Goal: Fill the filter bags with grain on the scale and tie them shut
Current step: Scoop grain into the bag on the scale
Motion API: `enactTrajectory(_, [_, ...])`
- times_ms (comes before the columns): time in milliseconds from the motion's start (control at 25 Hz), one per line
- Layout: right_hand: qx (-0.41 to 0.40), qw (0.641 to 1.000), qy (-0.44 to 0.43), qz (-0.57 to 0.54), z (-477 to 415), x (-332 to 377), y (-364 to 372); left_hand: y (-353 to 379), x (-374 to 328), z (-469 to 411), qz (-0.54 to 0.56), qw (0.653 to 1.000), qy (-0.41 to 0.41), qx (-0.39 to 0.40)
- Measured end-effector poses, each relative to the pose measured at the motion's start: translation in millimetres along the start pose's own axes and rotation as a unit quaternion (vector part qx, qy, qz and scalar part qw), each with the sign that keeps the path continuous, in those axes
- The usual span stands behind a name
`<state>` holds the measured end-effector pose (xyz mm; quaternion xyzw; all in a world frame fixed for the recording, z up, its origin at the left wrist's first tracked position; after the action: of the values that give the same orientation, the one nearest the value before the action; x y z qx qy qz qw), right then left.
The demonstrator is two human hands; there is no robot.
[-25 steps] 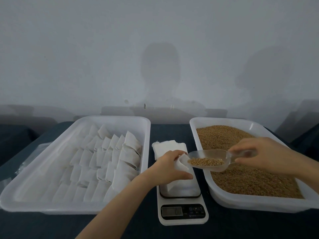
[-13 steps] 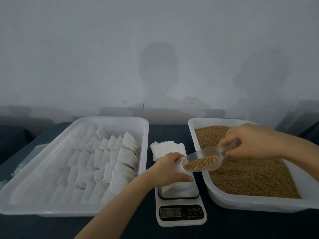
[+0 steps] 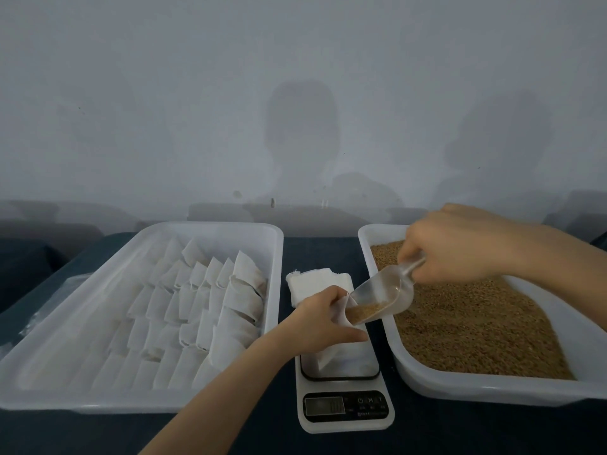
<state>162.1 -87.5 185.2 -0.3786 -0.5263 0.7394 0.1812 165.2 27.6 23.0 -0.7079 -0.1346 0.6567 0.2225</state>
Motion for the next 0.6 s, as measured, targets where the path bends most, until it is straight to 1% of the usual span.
enactTrajectory(40, [-0.01,1.0,0.004,0.017,0,5,-7,-1,0,0,0.0,1.0,0.001,-0.005])
enactTrajectory(120, [-0.037,0.996,0.008,0.085,0,18,-20,-4,1,-1,0.006,1.0,0.003,-0.019])
enactTrajectory(200, [-0.084,0.982,-0.001,0.168,1,37,-35,-6,3,-2,0.015,0.999,0.001,-0.03])
enactTrajectory(280, [-0.137,0.963,-0.032,0.23,4,57,-44,-9,5,-1,0.02,0.999,-0.008,-0.034])
enactTrajectory(400, [-0.185,0.946,-0.059,0.258,10,70,-45,-11,7,-1,0.016,0.999,-0.023,-0.038])
enactTrajectory(560, [-0.196,0.936,-0.063,0.285,13,71,-34,-10,9,-2,0.019,0.998,-0.033,-0.04])
enactTrajectory(600, [-0.212,0.93,-0.069,0.292,16,72,-33,-11,9,-2,0.019,0.998,-0.036,-0.042])
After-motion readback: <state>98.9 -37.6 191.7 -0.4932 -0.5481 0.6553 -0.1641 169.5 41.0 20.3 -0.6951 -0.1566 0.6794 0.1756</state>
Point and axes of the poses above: each hand's wrist, its own z-axis away from the middle knuckle, its own y-axis out of the palm, x = y × z, the point moved 10 cm from there along -z, towards the middle knuckle, and after that the axes turned 6 degrees about z, right-handed, at the moved point
